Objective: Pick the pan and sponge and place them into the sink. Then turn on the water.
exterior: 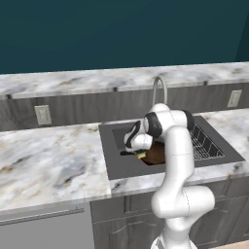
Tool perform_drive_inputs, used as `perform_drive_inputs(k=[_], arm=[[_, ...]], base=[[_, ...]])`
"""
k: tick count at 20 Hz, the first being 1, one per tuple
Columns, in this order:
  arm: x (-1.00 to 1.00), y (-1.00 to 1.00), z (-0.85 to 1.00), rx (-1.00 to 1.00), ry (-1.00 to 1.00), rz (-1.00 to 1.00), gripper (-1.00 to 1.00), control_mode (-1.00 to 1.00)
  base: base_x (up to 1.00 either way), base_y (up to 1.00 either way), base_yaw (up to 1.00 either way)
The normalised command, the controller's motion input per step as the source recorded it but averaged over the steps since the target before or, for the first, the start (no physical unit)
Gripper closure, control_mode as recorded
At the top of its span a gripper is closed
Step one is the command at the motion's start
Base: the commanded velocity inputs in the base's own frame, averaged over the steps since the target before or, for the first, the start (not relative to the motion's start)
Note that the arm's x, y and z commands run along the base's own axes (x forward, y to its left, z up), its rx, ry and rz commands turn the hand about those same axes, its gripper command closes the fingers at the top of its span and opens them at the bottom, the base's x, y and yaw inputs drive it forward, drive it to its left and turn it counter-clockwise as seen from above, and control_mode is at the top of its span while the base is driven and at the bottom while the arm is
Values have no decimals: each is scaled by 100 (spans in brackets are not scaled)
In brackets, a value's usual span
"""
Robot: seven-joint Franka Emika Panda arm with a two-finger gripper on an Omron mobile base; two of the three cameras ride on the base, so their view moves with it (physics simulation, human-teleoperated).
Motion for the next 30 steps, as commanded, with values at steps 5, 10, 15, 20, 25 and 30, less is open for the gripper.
perform_drive_inputs(k=[5,10,15,20,25,30], arm=[[17,0,-5,0,0,0,-100,-100],[-12,0,27,-2,-3,0,-100,-100],[-25,0,46,-1,-6,0,-100,-100],[-28,0,28,-1,-6,0,-100,-100],[-31,0,21,0,-6,0,-100,-100],[-36,0,24,0,-6,0,-100,-100]], base=[[0,0,0],[0,0,0],[0,0,0],[0,0,0],[0,0,0],[0,0,0]])
